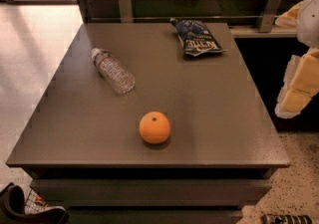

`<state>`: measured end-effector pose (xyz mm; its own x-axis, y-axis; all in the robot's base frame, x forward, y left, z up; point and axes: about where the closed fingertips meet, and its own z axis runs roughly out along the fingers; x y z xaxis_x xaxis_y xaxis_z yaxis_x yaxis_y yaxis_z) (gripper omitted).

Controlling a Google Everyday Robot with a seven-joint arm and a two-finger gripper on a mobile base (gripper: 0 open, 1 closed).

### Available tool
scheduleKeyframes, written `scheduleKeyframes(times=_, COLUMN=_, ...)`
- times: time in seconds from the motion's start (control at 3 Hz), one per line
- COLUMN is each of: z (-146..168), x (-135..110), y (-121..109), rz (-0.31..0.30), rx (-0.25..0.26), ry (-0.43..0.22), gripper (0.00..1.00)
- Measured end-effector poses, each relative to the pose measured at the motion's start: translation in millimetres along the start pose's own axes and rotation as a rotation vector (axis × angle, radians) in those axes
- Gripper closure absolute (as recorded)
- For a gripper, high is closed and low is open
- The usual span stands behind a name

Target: Pick water bottle

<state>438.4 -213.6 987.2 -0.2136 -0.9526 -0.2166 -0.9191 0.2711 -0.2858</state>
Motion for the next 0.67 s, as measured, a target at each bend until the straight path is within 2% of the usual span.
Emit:
scheduleKeyframes(times=0.33, z=2, x=-4, y=-2, rz=0.007, rx=-0.001, ry=-0.006, gripper=0.00)
scheduleKeyframes(times=0.67, z=19, x=-39, y=-22, rz=0.076, rx=-0.015, ry=-0.066, gripper=0.00)
